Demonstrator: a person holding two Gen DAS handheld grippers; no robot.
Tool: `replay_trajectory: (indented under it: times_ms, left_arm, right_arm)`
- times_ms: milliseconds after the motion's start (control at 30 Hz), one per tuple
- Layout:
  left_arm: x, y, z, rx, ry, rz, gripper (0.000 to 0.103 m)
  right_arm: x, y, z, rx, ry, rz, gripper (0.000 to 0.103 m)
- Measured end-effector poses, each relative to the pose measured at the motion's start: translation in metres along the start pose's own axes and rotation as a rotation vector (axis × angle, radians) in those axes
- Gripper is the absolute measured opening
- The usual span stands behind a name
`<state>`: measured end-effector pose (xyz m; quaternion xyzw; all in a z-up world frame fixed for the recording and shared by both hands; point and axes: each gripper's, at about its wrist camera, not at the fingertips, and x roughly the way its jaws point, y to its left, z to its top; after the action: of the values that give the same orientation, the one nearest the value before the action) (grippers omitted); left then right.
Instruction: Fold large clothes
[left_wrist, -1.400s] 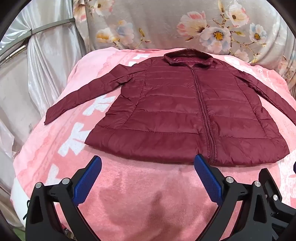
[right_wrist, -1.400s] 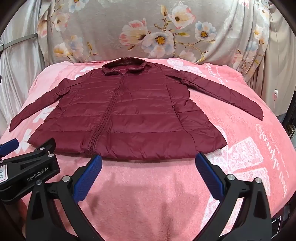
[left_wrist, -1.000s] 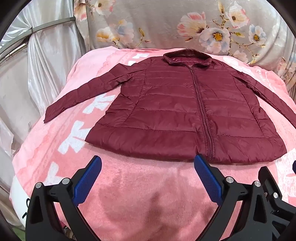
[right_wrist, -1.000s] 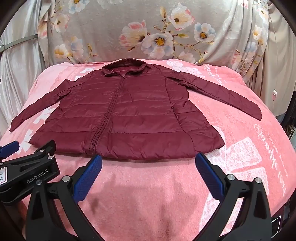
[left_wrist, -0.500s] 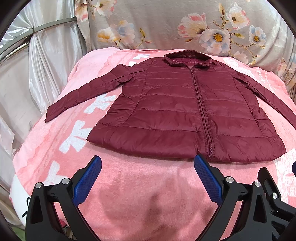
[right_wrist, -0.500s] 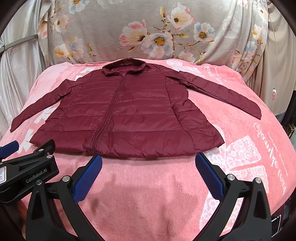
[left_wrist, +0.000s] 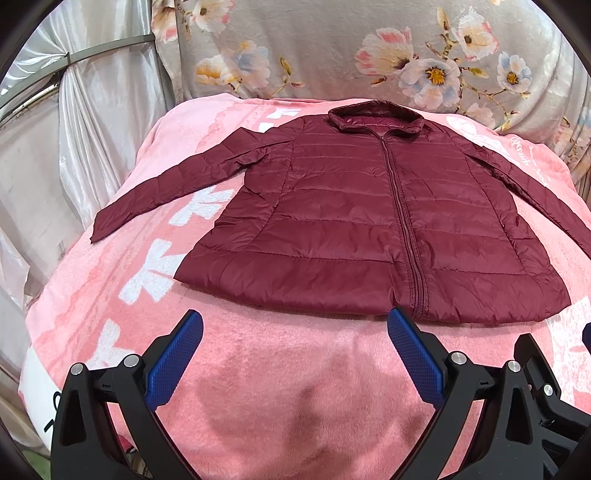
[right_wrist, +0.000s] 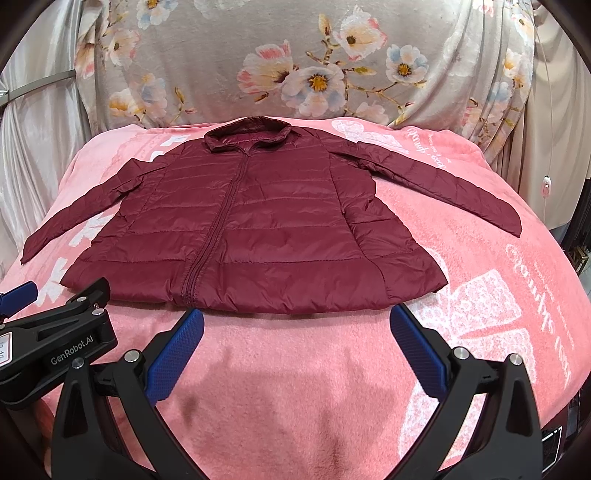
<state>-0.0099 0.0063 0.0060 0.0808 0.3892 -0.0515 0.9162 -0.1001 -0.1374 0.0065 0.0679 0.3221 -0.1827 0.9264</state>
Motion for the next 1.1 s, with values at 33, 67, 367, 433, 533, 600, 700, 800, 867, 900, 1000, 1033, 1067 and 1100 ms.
replay_trajectory:
  times_ms: [33,67,367,433,533,600,700,800,867,900,1000,1033,1067,1100]
  left_arm:
    - [-0.0012,0.0007,0.0000,-0.001,-0.001,0.000,0.097]
    - [-0.0010,0.0007,0.0001,-0.001,-0.001,0.000,0.097]
    - [-0.0014,0.0008,-0.0001,-0.001,-0.002,0.000,0.097]
    - [-0.0011,0.0008,0.0000,-0.001,-0.001,-0.001,0.097]
    - [-0.0012,0.0006,0.0000,0.000,-0.001,0.000,0.097]
    - [-0.0012,0.0007,0.0000,-0.001,-0.002,0.000,0.097]
    - [-0.0017,0.0010,-0.0001,-0.001,-0.001,-0.001,0.097]
    - [-0.0028,0.0011,-0.0005,-0.001,-0.003,0.000,0.097]
    - [-0.0025,0.0013,-0.0004,0.000,-0.002,-0.001,0.097]
    - [-0.0017,0.0009,-0.0002,-0.001,-0.002,-0.001,0.097]
    - [-0.0028,0.0013,-0.0005,-0.001,-0.002,-0.001,0.097]
    - [-0.0012,0.0006,-0.0001,-0.001,-0.002,-0.001,0.097]
    - [-0.0027,0.0011,-0.0006,-0.001,-0.002,-0.001,0.097]
    - [-0.0016,0.0008,-0.0003,-0.001,-0.002,0.000,0.097]
  right_arm:
    - [-0.0011,0.0001,0.0000,0.001,0.001,0.000,0.098]
    - [-0.0009,0.0001,0.0001,0.002,0.001,0.001,0.098]
    - [-0.0007,0.0002,-0.0006,0.003,0.000,0.002,0.098]
    - [-0.0009,0.0004,-0.0006,0.002,0.000,0.001,0.098]
    - [-0.0004,0.0002,-0.0006,0.002,0.000,0.001,0.098]
    - [0.0001,0.0000,-0.0006,0.004,0.001,0.003,0.098]
    - [0.0001,0.0002,-0.0007,0.002,0.000,0.001,0.098]
    - [-0.0004,0.0001,-0.0009,0.004,0.000,0.002,0.098]
    - [-0.0003,0.0001,-0.0010,0.004,0.001,0.003,0.098]
    - [0.0004,0.0002,-0.0010,0.004,0.001,0.002,0.098]
    - [0.0004,-0.0002,-0.0009,0.005,0.001,0.003,0.098]
    - [-0.0001,-0.0003,-0.0009,0.005,0.000,0.002,0.098]
    - [-0.0004,0.0000,-0.0009,0.005,0.000,0.002,0.098]
    - [0.0005,-0.0002,-0.0009,0.004,0.000,0.002,0.098]
